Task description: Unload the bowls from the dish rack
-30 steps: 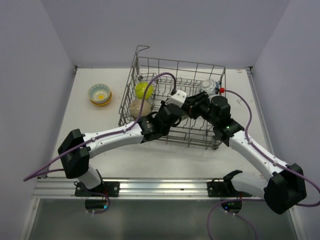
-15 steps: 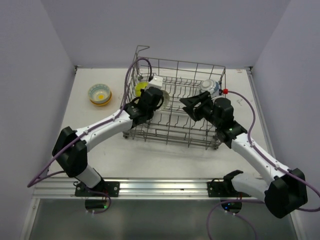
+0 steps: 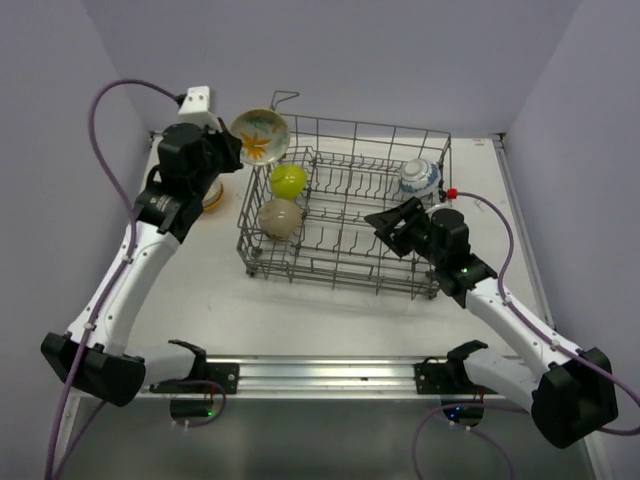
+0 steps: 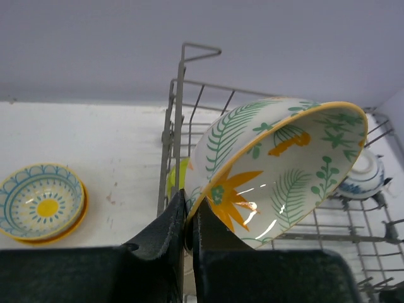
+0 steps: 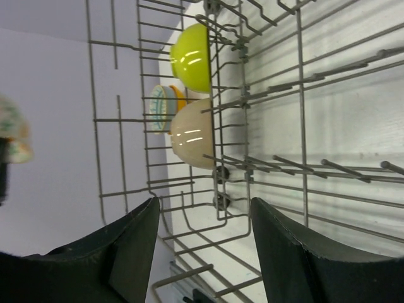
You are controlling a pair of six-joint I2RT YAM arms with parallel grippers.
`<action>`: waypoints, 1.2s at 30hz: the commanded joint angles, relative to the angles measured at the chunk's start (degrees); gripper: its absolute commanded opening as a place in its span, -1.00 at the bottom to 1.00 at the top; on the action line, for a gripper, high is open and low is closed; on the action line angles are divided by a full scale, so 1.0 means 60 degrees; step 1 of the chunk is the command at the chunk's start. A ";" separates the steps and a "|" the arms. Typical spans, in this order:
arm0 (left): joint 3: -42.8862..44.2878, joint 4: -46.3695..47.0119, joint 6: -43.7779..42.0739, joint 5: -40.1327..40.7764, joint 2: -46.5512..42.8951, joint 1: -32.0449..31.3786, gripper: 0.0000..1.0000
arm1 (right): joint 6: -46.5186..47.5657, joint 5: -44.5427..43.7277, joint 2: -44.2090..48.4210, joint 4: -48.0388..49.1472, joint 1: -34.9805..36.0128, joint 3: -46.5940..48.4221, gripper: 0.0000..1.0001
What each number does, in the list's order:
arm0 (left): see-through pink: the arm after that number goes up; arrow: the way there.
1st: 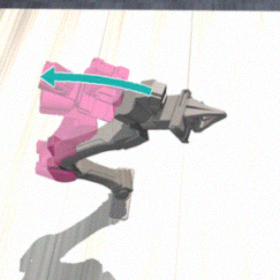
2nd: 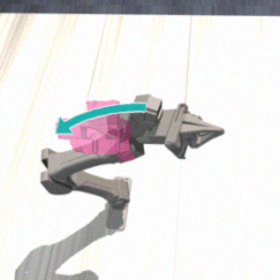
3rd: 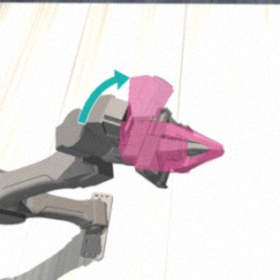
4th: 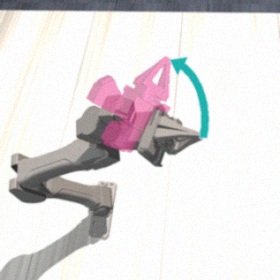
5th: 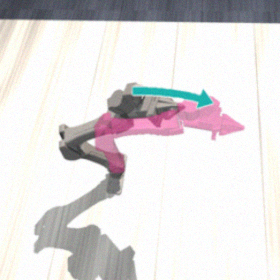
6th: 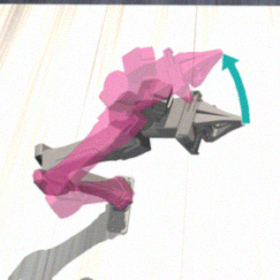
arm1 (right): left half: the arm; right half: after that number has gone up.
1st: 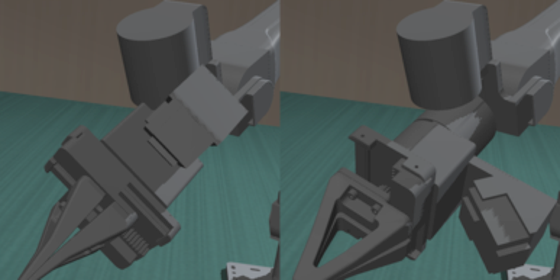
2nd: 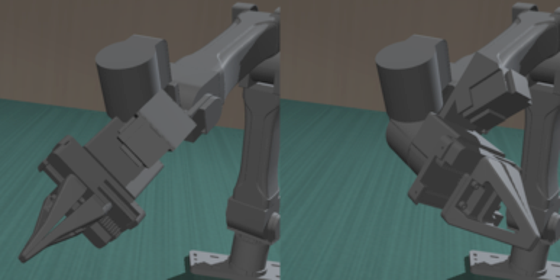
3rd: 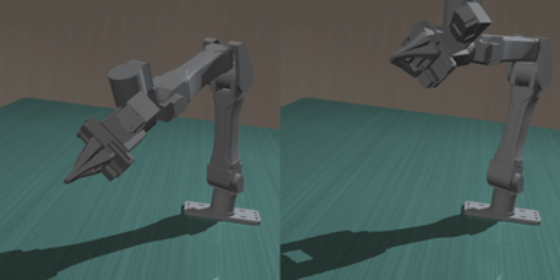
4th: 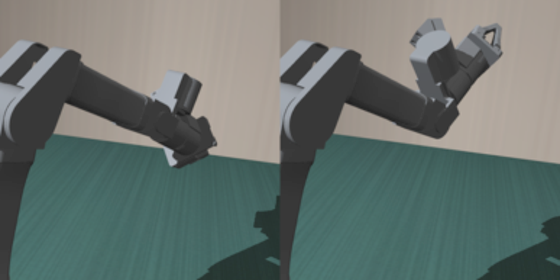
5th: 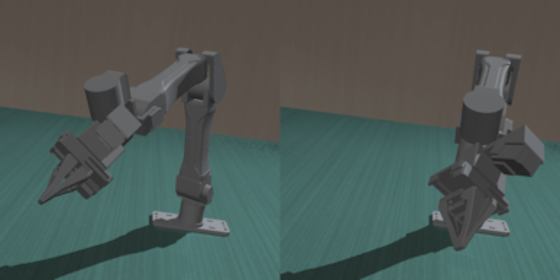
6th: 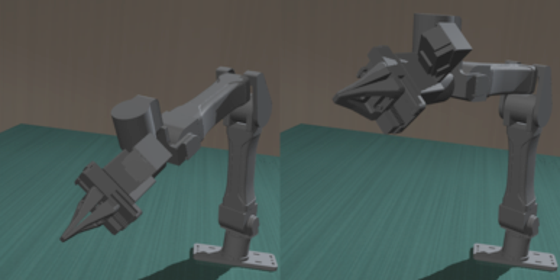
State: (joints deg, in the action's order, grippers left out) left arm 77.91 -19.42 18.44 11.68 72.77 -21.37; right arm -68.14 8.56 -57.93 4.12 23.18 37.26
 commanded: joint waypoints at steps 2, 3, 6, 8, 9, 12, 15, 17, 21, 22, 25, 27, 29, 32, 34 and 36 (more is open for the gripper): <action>0.0639 0.0160 0.1070 -0.2237 -0.0556 0.1463 -1.00 | 0.0385 0.0156 -0.0188 0.0368 -0.0040 -0.0305 0.28; 0.0595 0.0117 0.1232 -0.2443 -0.0557 0.2220 -1.00 | 0.0414 0.0185 -0.0232 0.0426 -0.0054 -0.0349 0.28; 0.0346 -0.0088 0.1833 -0.2636 -0.0352 0.3497 -1.00 | 0.0487 0.0258 -0.0320 0.0529 -0.0069 -0.0496 0.28; -0.0149 0.0217 0.2445 -0.2970 -0.0206 0.4040 -1.00 | 0.0590 0.0229 -0.0364 0.0573 -0.0069 -0.0569 0.28; -0.0283 0.0480 0.2682 -0.3161 -0.0118 0.4581 -1.00 | 0.0633 0.0229 -0.0408 0.0588 -0.0113 -0.0584 0.28; -0.0504 0.0862 0.3312 -0.4317 0.0526 0.5563 -1.00 | 0.0838 0.0302 -0.0554 0.0632 -0.0142 -0.0526 0.28; -0.0519 0.0922 0.3446 -0.4890 0.1360 0.5845 -1.00 | 0.1146 0.0419 -0.0745 0.0661 -0.0303 -0.0423 0.29; -0.0606 0.0980 0.3519 -0.4935 0.1872 0.5890 -1.00 | 0.1205 0.0536 -0.0818 0.0822 -0.0420 -0.0423 0.30; -0.0651 0.1171 0.3753 -0.5154 0.2606 0.6050 -1.00 | 0.1220 0.0931 -0.1183 0.1246 -0.0684 -0.0467 0.30; -0.0636 0.1171 0.3797 -0.5329 0.2898 0.6109 -1.00 | 0.1176 0.1048 -0.1301 0.1421 -0.0699 -0.0511 0.30; -0.0461 0.1011 0.3827 -0.5389 0.3309 0.6300 -1.00 | 0.1117 0.1254 -0.1711 0.1758 -0.0802 -0.0525 0.30; -0.0475 0.0937 0.3929 -0.5462 0.3632 0.6504 -1.00 | 0.1074 0.1430 -0.1945 0.1964 -0.0874 -0.0569 0.30; -0.0650 0.1068 0.4104 -0.5653 0.3852 0.6622 -1.00 | 0.0942 0.1649 -0.2267 0.2330 -0.0977 -0.0657 0.29; -0.0928 0.1536 0.4368 -0.6121 0.4116 0.6768 -1.00 | 0.0737 0.1796 -0.2561 0.2842 -0.1051 -0.0803 0.29; -0.1060 0.1698 0.4442 -0.6268 0.4233 0.6783 -1.00 | 0.0824 0.1811 -0.2693 0.2990 -0.1080 -0.0760 0.28; -0.1076 0.1728 0.4442 -0.6152 0.4277 0.6798 -1.00 | 0.0999 0.1738 -0.2737 0.2844 -0.1109 -0.0629 0.32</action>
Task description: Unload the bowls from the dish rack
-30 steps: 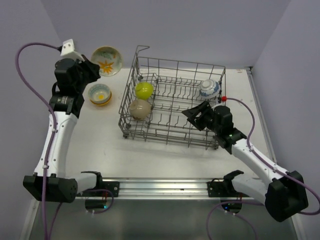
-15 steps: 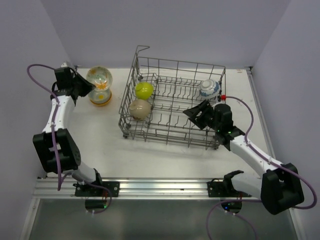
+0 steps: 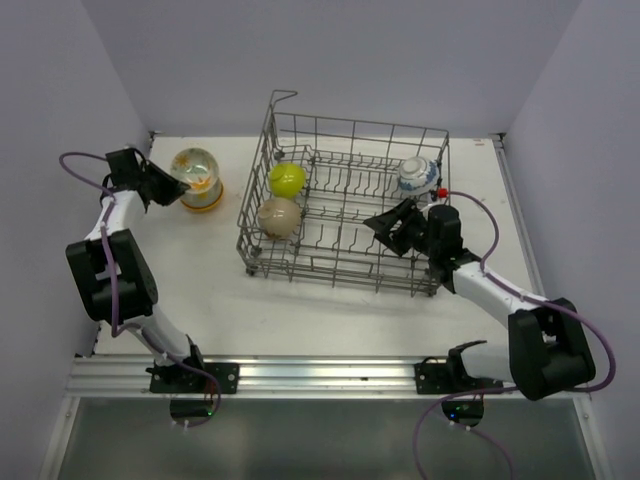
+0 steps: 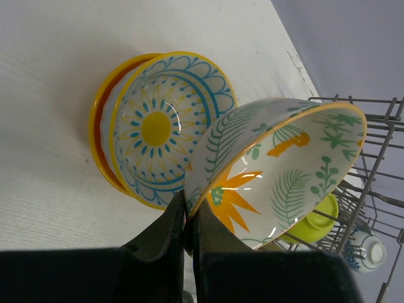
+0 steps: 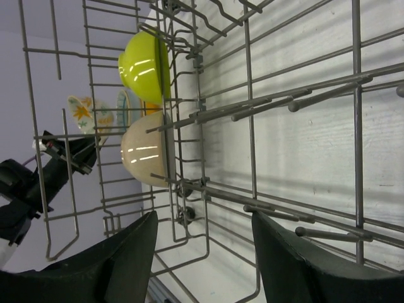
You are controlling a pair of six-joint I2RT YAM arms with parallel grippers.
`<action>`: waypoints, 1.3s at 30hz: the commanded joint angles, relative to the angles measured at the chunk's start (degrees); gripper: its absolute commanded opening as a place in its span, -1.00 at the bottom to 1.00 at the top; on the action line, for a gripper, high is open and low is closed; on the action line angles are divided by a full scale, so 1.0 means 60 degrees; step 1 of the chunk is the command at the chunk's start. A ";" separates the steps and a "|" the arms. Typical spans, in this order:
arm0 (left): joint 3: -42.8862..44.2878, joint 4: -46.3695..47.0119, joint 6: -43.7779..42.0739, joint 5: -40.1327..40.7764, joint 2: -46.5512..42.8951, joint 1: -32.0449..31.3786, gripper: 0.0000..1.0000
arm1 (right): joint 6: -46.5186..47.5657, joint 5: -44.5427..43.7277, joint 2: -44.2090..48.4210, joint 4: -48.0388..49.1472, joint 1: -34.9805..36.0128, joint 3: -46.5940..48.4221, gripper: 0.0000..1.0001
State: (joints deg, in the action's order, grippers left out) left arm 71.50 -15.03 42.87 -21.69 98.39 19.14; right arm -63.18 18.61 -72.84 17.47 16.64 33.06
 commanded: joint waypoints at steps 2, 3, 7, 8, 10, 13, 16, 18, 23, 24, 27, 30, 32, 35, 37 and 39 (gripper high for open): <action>0.0021 0.0923 0.0282 -0.0501 0.0125 0.0077 -1.00 | 0.0217 0.0062 -0.0253 0.0545 -0.0078 0.0115 0.36; 0.0050 0.0908 0.0252 -0.0428 0.0198 0.0077 -1.00 | 0.0203 0.0091 -0.0238 0.0545 -0.0108 0.0159 0.37; 0.0167 0.0689 0.0194 -0.0325 0.0636 0.0136 -1.00 | 0.0173 0.0135 -0.0238 0.0545 -0.0196 0.0218 0.38; 0.0167 0.0601 0.0150 -0.0296 0.0696 0.0150 -1.00 | 0.0159 0.0179 -0.0253 0.0530 -0.0239 0.0232 0.39; 0.0182 0.0527 0.0135 -0.0164 0.0784 0.0165 -0.95 | 0.0173 0.0179 -0.0224 0.0515 -0.0269 0.0232 0.39; 0.0167 0.0527 0.0135 -0.0164 0.0784 0.0209 -0.81 | 0.0202 0.0179 -0.0238 0.0471 -0.0327 0.0218 0.39; 0.0211 0.0527 0.0106 -0.0120 0.0813 0.0224 -0.72 | 0.0173 0.0223 -0.0267 0.0486 -0.0371 0.0188 0.39; 0.0270 0.0454 0.0091 -0.0178 0.0916 0.0224 -0.64 | 0.0129 0.0296 -0.0311 0.0573 -0.0372 0.0159 0.39; 0.0343 0.0512 0.0047 -0.0325 0.1034 0.0238 -0.44 | 0.0187 0.0180 -0.0238 0.0501 -0.0386 0.0115 0.40; 0.0343 0.0512 0.0061 -0.0325 0.1048 0.0238 -0.41 | 0.0202 0.0165 -0.0224 0.0472 -0.0386 0.0086 0.40; 0.0358 0.0483 0.0047 -0.0325 0.0990 0.0253 -0.25 | 0.0217 0.0179 -0.0267 0.0486 -0.0386 0.0086 0.40; 0.0372 0.0629 -0.0114 -0.0601 0.0844 0.0253 -0.19 | 0.0217 0.0179 -0.0282 0.0471 -0.0386 0.0115 0.40; 0.0343 0.0688 -0.0187 -0.0633 0.0697 0.0253 -0.11 | 0.0217 0.0194 -0.0297 0.0471 -0.0386 0.0144 0.40; 0.0372 0.0630 -0.0436 -0.0501 0.0361 0.0253 0.03 | 0.0217 0.0179 -0.0312 0.0428 -0.0386 0.0188 0.40; 0.0475 0.0411 -0.0655 -0.0224 0.0141 0.0239 0.07 | 0.0217 0.0209 -0.0282 0.0384 -0.0386 0.0232 0.40; 0.0460 0.0337 -0.0758 -0.0004 -0.0078 0.0253 0.12 | 0.0217 0.0209 -0.0253 0.0311 -0.0386 0.0291 0.40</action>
State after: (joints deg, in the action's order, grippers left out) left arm 71.70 -13.41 40.82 -23.11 102.45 20.14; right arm -62.98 21.74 -73.87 18.81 14.94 33.08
